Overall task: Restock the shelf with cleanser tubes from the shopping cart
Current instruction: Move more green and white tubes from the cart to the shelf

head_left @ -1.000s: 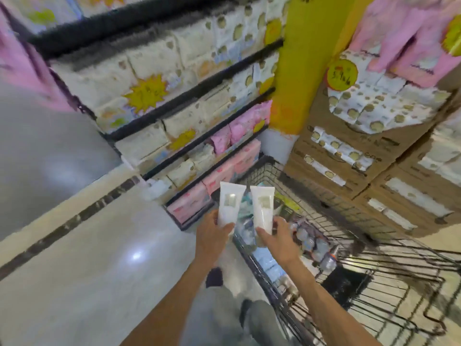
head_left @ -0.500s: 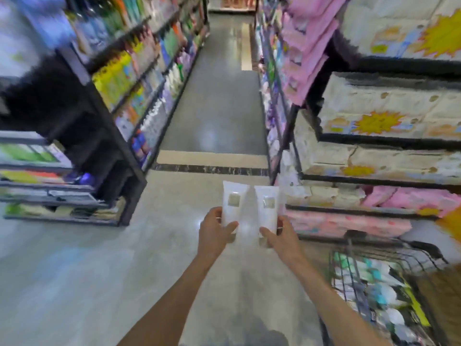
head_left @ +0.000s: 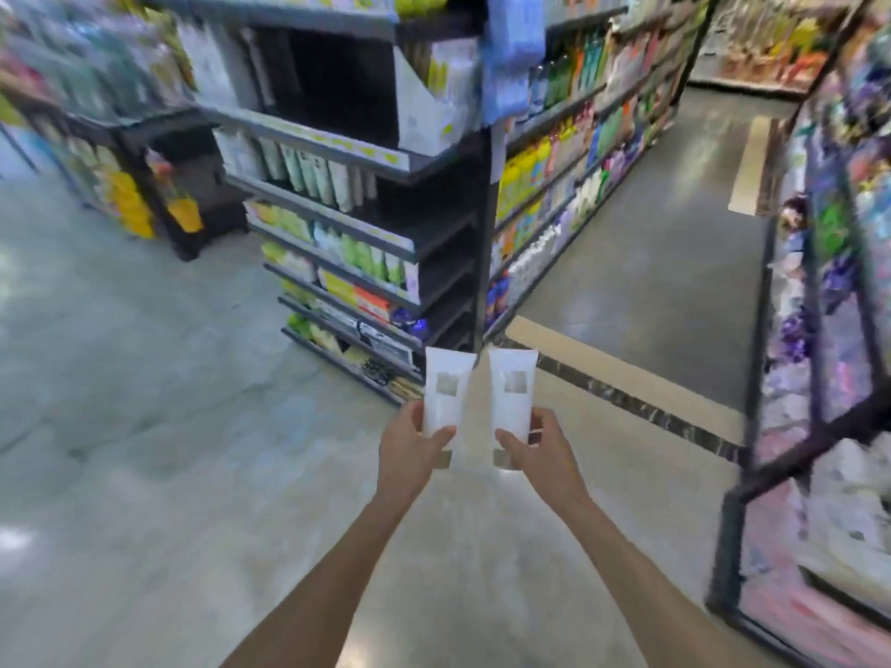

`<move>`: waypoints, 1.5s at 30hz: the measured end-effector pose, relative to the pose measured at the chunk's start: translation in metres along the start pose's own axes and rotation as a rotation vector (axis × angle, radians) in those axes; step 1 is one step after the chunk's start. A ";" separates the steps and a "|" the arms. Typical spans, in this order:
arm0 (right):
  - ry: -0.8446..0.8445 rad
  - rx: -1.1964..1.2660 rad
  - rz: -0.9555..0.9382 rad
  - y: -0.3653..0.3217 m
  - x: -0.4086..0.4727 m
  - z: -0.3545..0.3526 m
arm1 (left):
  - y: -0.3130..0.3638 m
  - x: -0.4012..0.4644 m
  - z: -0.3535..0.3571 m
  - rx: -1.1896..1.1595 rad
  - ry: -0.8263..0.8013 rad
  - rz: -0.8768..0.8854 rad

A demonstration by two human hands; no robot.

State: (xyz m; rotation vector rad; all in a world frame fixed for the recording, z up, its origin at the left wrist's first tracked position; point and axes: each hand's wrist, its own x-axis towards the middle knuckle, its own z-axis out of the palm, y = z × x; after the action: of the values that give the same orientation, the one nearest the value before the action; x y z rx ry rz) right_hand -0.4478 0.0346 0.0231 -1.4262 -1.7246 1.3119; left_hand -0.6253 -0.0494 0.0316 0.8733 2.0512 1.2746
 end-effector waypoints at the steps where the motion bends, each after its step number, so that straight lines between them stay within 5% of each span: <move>1: -0.031 -0.002 -0.023 -0.012 0.010 0.015 | -0.004 0.012 -0.014 -0.008 0.027 -0.006; 13: -0.179 -0.027 -0.133 -0.097 0.184 0.146 | -0.011 0.194 -0.105 0.010 0.243 -0.050; 25: -0.243 -0.115 -0.174 -0.179 0.354 0.248 | -0.012 0.384 -0.158 -0.043 0.278 -0.099; 45: 0.192 -0.033 0.089 -0.242 0.535 0.382 | -0.031 0.708 -0.221 0.008 -0.264 0.111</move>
State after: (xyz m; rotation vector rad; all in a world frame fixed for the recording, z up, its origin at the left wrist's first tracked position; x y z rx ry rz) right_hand -1.0338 0.4173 0.0074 -1.6076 -1.5796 1.1550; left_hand -1.2414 0.3643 0.0014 1.1095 1.8225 1.1405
